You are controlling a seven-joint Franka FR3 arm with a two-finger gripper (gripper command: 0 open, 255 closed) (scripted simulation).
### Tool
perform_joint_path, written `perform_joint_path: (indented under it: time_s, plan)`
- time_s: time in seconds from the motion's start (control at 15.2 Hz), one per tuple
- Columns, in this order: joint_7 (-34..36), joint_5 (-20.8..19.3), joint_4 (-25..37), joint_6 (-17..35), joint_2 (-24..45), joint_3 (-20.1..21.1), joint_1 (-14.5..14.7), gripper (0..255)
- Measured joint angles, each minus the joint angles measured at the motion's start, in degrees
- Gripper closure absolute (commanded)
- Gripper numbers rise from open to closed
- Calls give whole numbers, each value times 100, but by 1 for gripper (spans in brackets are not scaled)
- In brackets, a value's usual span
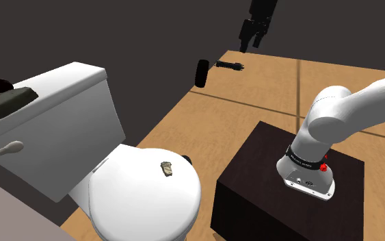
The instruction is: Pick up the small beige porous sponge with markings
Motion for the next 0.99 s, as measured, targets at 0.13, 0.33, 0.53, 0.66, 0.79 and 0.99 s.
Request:
perform_joint_path:
  time_s: [0.13, 0.33, 0.53, 0.66, 0.79, 0.99]
  plan:
    - [41, 19, -81, 82, 3, 35, 8, 0]
    - [273, 131, -526, 516, -9, 243, 64, 0]
    - [515, 248, -837, 967, 125, 462, 131, 0]
    - [723, 351, -976, 1276, 291, 656, 198, 0]
    - [900, 436, -1248, 1658, 399, 824, 254, 0]
    - [1186, 562, -1496, 2225, 702, 1101, 343, 0]
